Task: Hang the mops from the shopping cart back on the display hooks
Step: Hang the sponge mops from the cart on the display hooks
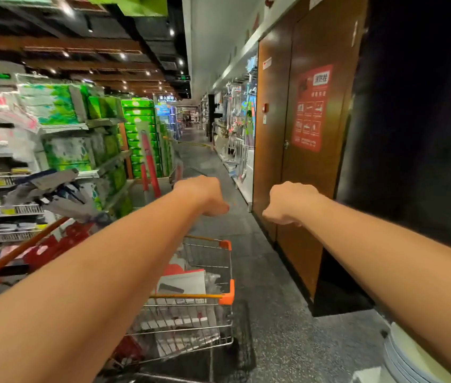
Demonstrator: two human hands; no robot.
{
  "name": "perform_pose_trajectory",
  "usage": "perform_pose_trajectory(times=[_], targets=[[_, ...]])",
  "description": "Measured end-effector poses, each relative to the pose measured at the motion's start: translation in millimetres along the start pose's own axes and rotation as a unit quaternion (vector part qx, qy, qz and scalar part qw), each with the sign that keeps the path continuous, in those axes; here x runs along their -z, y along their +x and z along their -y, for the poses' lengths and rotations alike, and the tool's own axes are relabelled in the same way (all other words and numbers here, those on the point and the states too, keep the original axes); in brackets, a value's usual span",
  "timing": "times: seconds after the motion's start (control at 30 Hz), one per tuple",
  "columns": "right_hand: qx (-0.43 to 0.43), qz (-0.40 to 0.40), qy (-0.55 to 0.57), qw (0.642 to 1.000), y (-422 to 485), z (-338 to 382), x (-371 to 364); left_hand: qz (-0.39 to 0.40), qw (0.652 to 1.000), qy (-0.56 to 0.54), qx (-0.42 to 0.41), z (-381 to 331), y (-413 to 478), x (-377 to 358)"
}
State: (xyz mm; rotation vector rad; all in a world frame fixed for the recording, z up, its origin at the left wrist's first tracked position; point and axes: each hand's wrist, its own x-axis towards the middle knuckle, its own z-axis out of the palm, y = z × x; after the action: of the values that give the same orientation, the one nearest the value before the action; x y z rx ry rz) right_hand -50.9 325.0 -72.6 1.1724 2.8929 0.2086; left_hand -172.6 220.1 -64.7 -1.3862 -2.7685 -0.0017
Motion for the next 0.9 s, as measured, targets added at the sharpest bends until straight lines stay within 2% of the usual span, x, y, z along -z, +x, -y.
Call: perform_pose_trajectory(times=[0.27,0.6,0.9], targets=[[0.124,-0.018,0.000,0.992,102,36,-17,0.002,0.993,-0.002,0.121,51,53,-20],[0.235,-0.021,0.017,0.972,173,112,-48,0.027,0.972,0.000,0.234,115,75,-59],[0.267,-0.025,0.017,0.963,219,217,-47,0.036,0.963,0.065,0.259,220,95,-75]])
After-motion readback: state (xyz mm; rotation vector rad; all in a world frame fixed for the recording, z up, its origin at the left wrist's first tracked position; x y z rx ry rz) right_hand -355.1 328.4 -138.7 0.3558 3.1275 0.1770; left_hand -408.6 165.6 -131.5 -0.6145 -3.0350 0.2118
